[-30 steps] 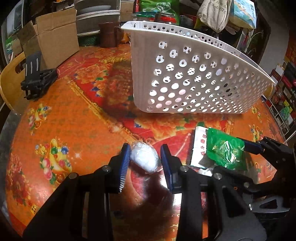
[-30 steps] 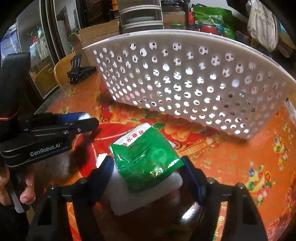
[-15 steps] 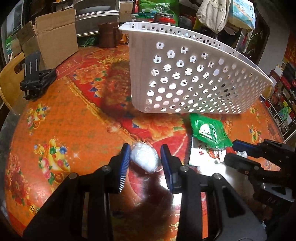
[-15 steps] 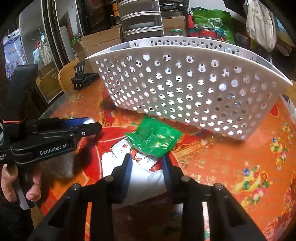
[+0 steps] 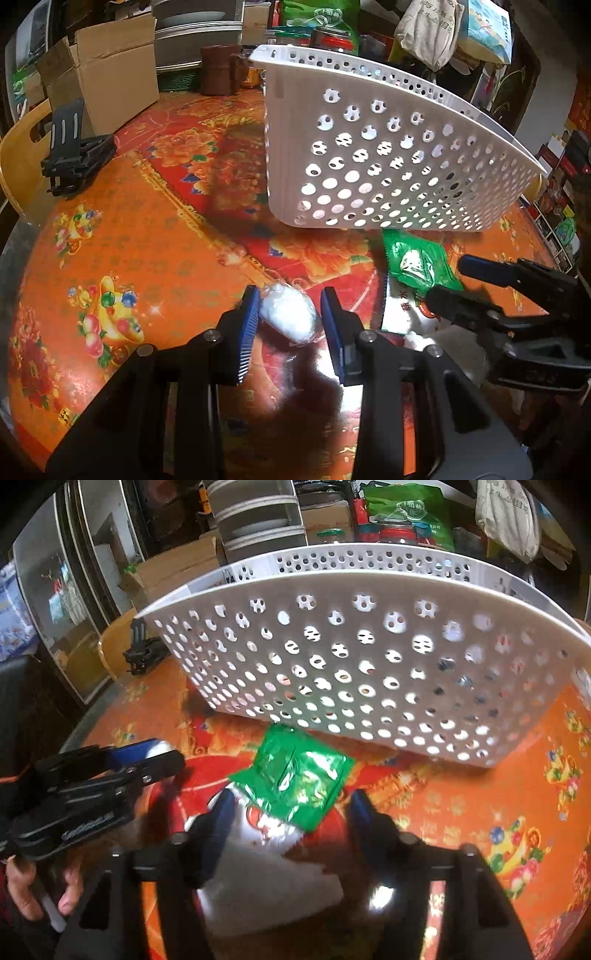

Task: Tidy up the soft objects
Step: 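Lift the green packet with the right tool while the left tool holds the white cloth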

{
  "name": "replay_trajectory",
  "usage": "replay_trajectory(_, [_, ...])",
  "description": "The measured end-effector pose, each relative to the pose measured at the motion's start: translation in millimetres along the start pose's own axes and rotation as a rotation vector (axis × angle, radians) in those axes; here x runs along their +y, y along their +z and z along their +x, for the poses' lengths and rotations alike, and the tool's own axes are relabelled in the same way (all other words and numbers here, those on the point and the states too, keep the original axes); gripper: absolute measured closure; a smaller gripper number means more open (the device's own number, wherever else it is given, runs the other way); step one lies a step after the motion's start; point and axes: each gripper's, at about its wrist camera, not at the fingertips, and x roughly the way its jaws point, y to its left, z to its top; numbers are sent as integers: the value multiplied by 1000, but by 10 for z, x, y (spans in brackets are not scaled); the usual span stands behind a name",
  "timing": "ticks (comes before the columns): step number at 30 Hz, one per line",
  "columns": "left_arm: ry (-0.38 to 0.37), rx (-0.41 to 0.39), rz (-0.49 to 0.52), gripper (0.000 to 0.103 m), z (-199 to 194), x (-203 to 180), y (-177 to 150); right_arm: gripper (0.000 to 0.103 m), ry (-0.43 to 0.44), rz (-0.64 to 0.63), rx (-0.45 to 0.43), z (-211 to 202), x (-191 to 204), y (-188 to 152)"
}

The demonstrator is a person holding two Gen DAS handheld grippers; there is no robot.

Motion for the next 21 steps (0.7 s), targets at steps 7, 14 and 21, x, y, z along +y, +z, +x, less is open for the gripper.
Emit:
replay_trajectory(7, [-9, 0, -17, 71, 42, 80, 5, 34, -50, -6, 36, 237, 84, 179])
replay_trajectory(14, [-18, -2, -33, 71, 93, 151, -1, 37, -125, -81, 45, 324, 247, 198])
replay_trajectory(21, [-20, -5, -37, 71, 94, 165, -12, 49, -78, -58, 33, 277, 189, 195])
